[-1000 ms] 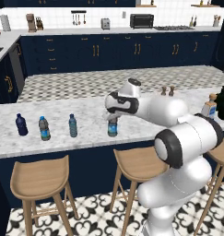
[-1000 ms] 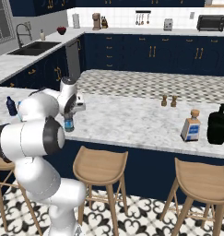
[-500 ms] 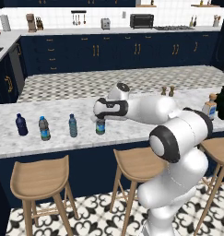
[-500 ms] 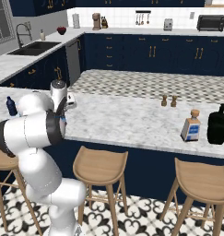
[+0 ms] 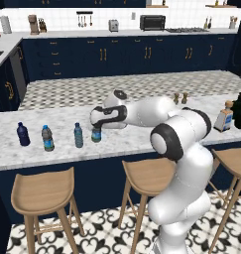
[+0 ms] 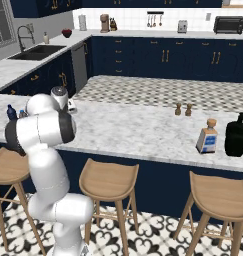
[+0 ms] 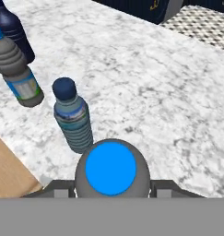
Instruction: Move the plastic bottles in the middle to the plastics group, and the glass bottles in the middle to the glass group.
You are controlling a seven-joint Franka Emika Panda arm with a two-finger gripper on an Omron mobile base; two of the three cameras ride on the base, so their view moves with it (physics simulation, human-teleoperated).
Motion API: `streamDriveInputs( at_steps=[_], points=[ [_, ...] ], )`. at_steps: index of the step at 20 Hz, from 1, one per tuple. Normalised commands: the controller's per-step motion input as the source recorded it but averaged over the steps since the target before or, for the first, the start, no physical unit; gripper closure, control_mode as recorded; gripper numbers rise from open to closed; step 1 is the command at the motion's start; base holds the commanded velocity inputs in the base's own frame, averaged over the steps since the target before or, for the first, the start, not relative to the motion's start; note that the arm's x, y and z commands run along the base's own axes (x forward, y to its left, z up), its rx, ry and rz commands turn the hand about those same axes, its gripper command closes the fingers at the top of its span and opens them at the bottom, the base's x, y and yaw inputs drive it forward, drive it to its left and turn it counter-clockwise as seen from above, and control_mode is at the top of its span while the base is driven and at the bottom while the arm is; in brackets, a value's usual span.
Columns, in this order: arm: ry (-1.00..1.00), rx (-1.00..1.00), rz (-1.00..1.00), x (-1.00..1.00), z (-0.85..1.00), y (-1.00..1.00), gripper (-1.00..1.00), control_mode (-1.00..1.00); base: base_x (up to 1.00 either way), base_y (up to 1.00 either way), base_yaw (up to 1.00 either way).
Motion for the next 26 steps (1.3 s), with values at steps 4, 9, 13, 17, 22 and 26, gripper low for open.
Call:
streamDriveInputs(
  at_steps=[4, 9, 13, 17, 22, 26],
  points=[
    [0.0, 0.0, 0.07, 0.37, -0.06, 0.33, 1.0, -1.0, 0.0, 0.0, 0.0],
    [0.0, 0.0, 0.07, 0.34, -0.08, 0.21, 1.0, -1.0, 0.0, 0.0, 0.0],
    [0.0, 0.0, 0.07, 0.21, -0.22, 0.13, 1.0, -1.0, 0.0, 0.0, 0.0],
    [0.0, 0.0, 0.07, 0.15, -0.25, 0.04, 1.0, -1.0, 0.0, 0.0, 0.0],
    [0.0, 0.0, 0.07, 0.13, -0.21, 0.0, 1.0, -1.0, 0.0, 0.0, 0.0],
    [0.0, 0.0, 0.07, 0.14, -0.2, 0.0, 1.0, -1.0, 0.0, 0.0, 0.0]
  ],
)
